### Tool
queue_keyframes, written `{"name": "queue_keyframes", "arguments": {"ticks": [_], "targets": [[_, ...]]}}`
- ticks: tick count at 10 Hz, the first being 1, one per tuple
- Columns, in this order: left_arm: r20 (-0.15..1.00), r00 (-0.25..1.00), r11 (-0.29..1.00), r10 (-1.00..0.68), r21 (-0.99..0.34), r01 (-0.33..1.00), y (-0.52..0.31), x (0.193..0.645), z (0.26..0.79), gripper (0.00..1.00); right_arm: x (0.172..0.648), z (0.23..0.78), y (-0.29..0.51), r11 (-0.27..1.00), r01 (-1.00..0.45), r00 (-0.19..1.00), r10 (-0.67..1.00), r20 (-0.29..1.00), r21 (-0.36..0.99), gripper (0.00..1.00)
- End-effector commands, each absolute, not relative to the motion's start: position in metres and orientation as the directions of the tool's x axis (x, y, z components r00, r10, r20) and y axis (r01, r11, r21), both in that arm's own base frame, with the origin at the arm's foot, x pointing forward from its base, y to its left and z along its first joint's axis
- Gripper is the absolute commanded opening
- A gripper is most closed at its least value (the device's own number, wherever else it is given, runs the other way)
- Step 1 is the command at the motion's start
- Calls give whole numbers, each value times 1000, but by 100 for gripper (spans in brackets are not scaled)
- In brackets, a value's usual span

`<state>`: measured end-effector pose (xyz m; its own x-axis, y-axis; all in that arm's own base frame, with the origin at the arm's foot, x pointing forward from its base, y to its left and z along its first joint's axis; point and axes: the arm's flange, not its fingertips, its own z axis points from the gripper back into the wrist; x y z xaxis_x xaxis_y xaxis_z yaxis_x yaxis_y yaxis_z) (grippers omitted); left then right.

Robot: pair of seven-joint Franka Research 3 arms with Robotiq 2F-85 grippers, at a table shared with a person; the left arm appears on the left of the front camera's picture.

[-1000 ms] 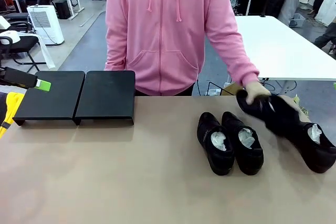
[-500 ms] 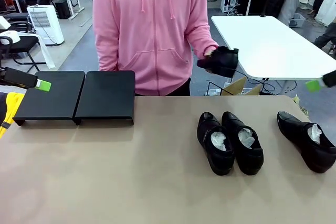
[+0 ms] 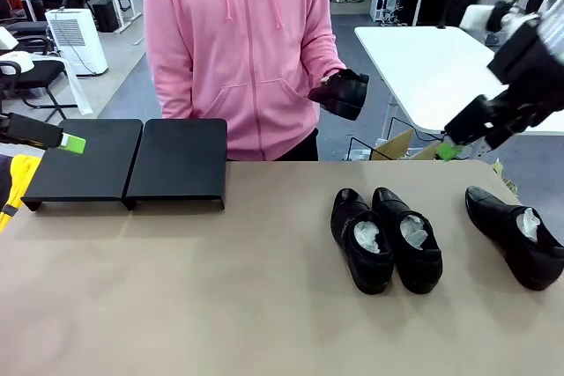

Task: Organize the shoes by placing them on the stand.
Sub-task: Pick up one Shoe and place it in the middle of the table.

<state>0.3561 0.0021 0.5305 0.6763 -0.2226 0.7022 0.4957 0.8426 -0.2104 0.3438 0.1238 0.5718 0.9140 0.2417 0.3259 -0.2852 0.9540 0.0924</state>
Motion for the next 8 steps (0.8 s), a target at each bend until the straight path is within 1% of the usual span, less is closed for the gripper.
{"name": "queue_keyframes", "arguments": {"ticks": [1, 2, 3, 4, 6, 8], "targets": [[704, 671, 839, -233, -204, 505, 4, 356, 530, 100, 345, 550, 152, 990, -111, 964, 86, 251, 87, 100], [704, 671, 839, -233, -204, 505, 4, 356, 530, 100, 344, 535, 163, 993, -81, 975, 61, 212, 87, 100], [704, 671, 839, -233, -204, 505, 4, 356, 530, 100, 345, 528, 168, 989, -143, 972, 132, 197, 46, 100], [704, 671, 839, -233, -204, 505, 4, 356, 530, 100, 344, 540, 154, 986, -139, 963, 115, 242, 87, 100], [704, 671, 839, -233, -204, 505, 4, 356, 530, 100, 344, 540, 154, 986, -139, 963, 115, 242, 87, 100], [704, 671, 839, -233, -204, 505, 4, 356, 530, 100, 351, 515, 177, 993, -87, 980, 70, 188, 83, 100]]}}
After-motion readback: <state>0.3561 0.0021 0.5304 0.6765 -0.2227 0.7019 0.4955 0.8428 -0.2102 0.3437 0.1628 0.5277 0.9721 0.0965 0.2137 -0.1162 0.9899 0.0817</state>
